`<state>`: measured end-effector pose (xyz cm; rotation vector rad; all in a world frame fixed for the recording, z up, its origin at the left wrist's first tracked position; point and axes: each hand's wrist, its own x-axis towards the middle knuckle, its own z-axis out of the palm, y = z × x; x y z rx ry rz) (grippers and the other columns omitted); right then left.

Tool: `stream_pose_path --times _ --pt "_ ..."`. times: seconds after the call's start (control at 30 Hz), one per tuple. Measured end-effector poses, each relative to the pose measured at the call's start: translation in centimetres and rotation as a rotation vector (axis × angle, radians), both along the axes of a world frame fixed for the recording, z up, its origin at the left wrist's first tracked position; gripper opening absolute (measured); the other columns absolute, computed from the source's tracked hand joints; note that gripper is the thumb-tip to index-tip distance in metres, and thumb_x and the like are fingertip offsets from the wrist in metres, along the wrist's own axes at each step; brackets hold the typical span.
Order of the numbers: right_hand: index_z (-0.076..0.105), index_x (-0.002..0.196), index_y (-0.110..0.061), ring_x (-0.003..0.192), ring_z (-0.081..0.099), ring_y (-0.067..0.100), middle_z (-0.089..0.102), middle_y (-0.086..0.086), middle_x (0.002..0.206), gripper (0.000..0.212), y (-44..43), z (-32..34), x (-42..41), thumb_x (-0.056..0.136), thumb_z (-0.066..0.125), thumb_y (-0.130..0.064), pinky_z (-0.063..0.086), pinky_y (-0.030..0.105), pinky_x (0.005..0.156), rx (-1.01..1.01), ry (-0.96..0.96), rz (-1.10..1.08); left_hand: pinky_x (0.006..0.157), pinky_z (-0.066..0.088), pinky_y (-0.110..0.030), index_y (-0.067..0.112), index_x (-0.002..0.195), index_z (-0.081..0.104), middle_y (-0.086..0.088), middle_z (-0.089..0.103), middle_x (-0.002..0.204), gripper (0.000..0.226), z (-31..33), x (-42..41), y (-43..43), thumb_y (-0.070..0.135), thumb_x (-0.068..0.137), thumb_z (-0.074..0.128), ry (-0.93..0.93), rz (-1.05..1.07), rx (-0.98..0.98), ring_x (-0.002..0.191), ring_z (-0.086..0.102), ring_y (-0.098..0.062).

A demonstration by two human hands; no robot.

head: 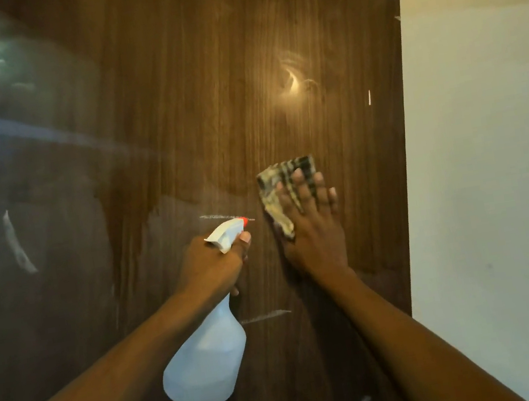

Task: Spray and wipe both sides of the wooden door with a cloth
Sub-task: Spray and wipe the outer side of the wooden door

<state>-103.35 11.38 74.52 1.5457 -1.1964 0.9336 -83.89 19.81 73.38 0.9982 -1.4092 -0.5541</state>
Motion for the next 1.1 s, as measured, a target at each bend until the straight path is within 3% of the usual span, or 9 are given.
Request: stream_pose_path --times 0.13,0.23,0.37,0.5,0.63,0.77,0.87,1.0,1.1 --pt "0.024 0.158 -0.022 0.153 0.003 0.034 0.008 0.009 0.167 0.082 0.4 -5.8 -3.5 0.083 0.043 -0.050 0.012 0.059 0.120 -0.003 0.141 -0.009 0.053 0.049 -0.023 0.009 0.107 0.058 -0.008 0.066 0.096 0.044 -0.6 1.5 -0.4 0.047 0.085 0.055 0.005 -0.007 -0.007 0.069 0.062 -0.023" --pt "0.025 0.157 -0.023 0.154 0.005 0.033 0.012 0.008 0.166 0.071 0.7 -4.9 -5.3 0.093 0.040 -0.050 0.008 0.057 0.122 -0.057 -0.073 -0.028 0.054 0.049 -0.024 0.008 0.114 0.057 -0.011 0.065 0.104 0.044 -0.9 2.8 -1.1 0.043 0.086 0.055 0.016 -0.023 0.005 0.074 0.062 -0.024" --pt "0.019 0.159 -0.025 0.153 -0.003 0.034 0.005 0.008 0.167 0.067 0.0 0.2 0.2 0.099 0.027 -0.054 0.007 0.057 0.121 -0.081 -0.293 -0.002 0.057 0.050 -0.026 0.006 0.114 0.056 -0.013 0.064 0.105 0.056 -0.5 4.4 -1.8 0.051 0.080 0.052 0.046 -0.086 0.039 0.076 0.062 -0.027" --pt "0.019 0.159 -0.024 0.153 -0.003 0.036 0.004 0.009 0.167 0.071 -1.1 0.6 5.1 0.098 0.022 -0.060 0.002 0.054 0.123 -0.046 -0.129 -0.008 0.047 0.047 -0.021 0.009 0.110 0.058 -0.008 0.065 0.096 0.050 -0.4 5.6 -2.2 0.050 0.083 0.055 0.037 -0.054 -0.009 0.067 0.060 -0.021" --pt "0.018 0.159 -0.027 0.154 -0.001 0.031 0.004 0.005 0.168 0.076 -0.4 -4.2 3.0 0.091 0.035 -0.056 0.008 0.057 0.121 0.006 0.075 -0.031 0.047 0.048 -0.023 0.009 0.112 0.059 -0.008 0.066 0.090 0.051 -0.5 7.1 -2.3 0.050 0.081 0.058 0.077 -0.126 -0.006 0.065 0.061 -0.021" --pt "0.016 0.159 -0.027 0.154 0.000 0.031 0.005 0.005 0.167 0.070 0.1 -4.2 1.1 0.095 0.032 -0.054 0.006 0.057 0.121 -0.029 -0.076 -0.053 0.042 0.047 -0.017 0.011 0.104 0.060 -0.002 0.065 0.086 0.037 -0.7 8.6 -2.7 0.043 0.087 0.055 0.000 -0.041 -0.037 0.064 0.061 -0.019" --pt "0.020 0.158 -0.027 0.154 -0.001 0.032 0.007 0.006 0.167 0.066 -0.7 -0.9 5.0 0.099 0.031 -0.052 0.006 0.056 0.122 -0.076 -0.258 -0.014 0.052 0.052 -0.026 0.007 0.108 0.060 -0.008 0.066 0.091 0.047 -0.2 10.1 -3.1 0.047 0.082 0.059 0.055 -0.102 -0.001 0.068 0.063 -0.025" --pt "0.019 0.159 -0.027 0.153 -0.003 0.034 0.006 0.006 0.167 0.066 -2.0 2.2 10.4 0.099 0.033 -0.051 -0.001 0.052 0.123 -0.074 -0.168 -0.007 0.042 0.046 -0.020 0.012 0.113 0.060 -0.005 0.066 0.092 0.045 0.3 11.6 -3.9 0.046 0.083 0.060 0.044 -0.083 -0.029 0.064 0.061 -0.018" --pt "0.016 0.159 -0.027 0.153 -0.006 0.034 0.002 0.006 0.168 0.076 -2.1 -0.3 11.1 0.093 0.046 -0.047 -0.001 0.052 0.123 -0.027 -0.005 -0.015 0.042 0.045 -0.020 0.014 0.113 0.061 0.002 0.065 0.082 0.038 0.6 12.7 -4.1 0.042 0.088 0.057 0.049 -0.064 -0.083 0.061 0.060 -0.015"
